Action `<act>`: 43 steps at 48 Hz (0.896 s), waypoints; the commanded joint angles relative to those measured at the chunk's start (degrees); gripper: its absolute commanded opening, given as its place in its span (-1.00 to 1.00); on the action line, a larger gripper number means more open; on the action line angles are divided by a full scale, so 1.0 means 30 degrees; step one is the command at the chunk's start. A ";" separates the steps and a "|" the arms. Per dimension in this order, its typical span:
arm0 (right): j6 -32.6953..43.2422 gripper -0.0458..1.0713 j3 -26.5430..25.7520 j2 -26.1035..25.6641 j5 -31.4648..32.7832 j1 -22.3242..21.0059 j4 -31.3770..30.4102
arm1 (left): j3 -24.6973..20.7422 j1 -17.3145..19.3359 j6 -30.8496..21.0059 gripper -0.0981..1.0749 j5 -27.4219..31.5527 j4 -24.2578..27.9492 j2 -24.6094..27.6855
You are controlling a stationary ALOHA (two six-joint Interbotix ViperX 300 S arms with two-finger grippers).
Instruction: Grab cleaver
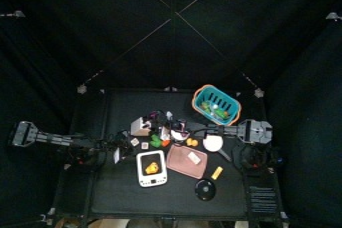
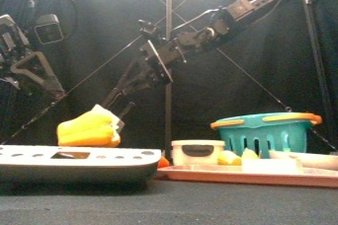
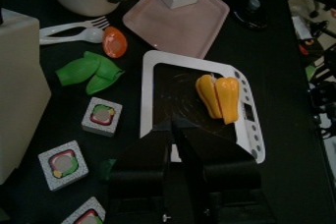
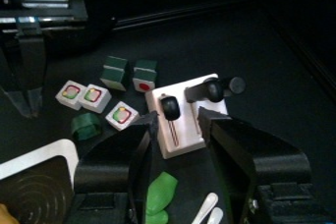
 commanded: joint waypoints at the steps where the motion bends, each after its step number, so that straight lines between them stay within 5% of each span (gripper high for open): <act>1: -0.0029 0.46 -0.0850 -0.1172 0.1113 0.0000 0.0381 | -0.0264 0.0059 0.0059 0.06 -0.0176 0.0000 0.0000; 43: -0.0322 0.46 -0.2256 -0.1201 0.7031 -0.0498 0.3926 | -0.0176 0.0146 0.0059 0.06 -0.0176 0.0000 0.0000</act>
